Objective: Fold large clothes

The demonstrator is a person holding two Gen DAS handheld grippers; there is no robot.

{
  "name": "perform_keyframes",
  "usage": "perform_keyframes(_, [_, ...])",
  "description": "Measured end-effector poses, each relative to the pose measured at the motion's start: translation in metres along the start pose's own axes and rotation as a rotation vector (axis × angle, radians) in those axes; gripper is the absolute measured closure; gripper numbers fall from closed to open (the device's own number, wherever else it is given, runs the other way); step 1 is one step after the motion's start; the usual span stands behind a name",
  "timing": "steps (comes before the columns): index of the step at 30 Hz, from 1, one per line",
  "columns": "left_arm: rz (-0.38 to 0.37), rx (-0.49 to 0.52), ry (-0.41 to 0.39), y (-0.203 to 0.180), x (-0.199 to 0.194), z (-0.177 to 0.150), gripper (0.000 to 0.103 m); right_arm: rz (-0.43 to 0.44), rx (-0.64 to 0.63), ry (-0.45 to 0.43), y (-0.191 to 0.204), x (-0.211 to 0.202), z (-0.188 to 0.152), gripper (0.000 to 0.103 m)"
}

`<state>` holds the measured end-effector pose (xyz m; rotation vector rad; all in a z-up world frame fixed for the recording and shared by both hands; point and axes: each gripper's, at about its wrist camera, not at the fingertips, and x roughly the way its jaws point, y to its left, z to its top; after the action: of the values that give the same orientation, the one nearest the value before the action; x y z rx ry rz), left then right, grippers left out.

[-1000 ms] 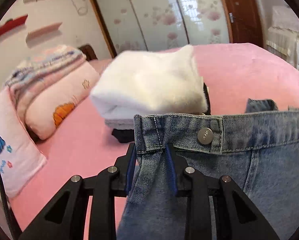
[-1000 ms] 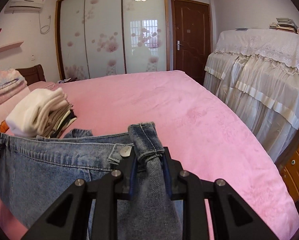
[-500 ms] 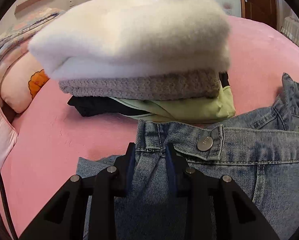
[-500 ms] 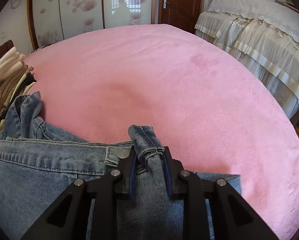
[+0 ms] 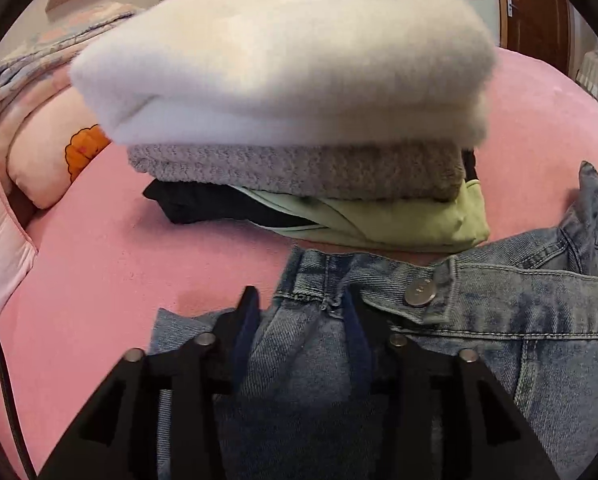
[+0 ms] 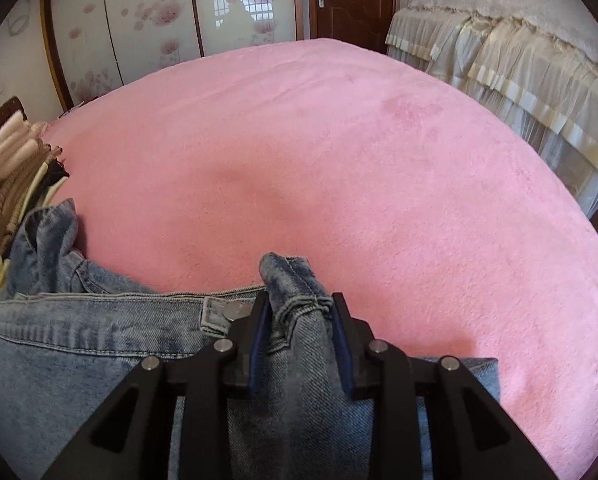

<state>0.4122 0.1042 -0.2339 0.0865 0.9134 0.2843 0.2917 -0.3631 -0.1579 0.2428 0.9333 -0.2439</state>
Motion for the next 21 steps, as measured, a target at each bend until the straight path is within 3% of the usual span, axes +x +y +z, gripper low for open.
perform_keyframes(2, [-0.026, 0.013, 0.008, 0.009, -0.01, 0.002, 0.04, 0.012, 0.02, 0.008, -0.007, -0.018, 0.004, 0.07])
perform_keyframes(4, [-0.052, 0.047, 0.005, 0.018, -0.017, 0.003, 0.039, 0.026, 0.024, -0.015, -0.015, -0.046, 0.006, 0.07])
perform_keyframes(8, [-0.115, 0.103, -0.033, 0.028, -0.072, -0.009, 0.037, 0.065, 0.008, -0.073, -0.027, -0.107, -0.005, 0.069])
perform_keyframes(11, [-0.205, 0.101, -0.034, 0.03, -0.116, -0.026, 0.028, 0.103, -0.016, -0.08, -0.021, -0.136, -0.028, 0.069])
perform_keyframes(16, [-0.359, 0.052, -0.056, 0.014, -0.17, -0.063, 0.025, 0.209, -0.086, -0.054, 0.039, -0.145, -0.085, 0.069])
perform_keyframes(21, [-0.395, -0.051, -0.041, -0.013, -0.178, -0.101, 0.025, 0.272, -0.198, -0.047, 0.106, -0.122, -0.133, 0.069])
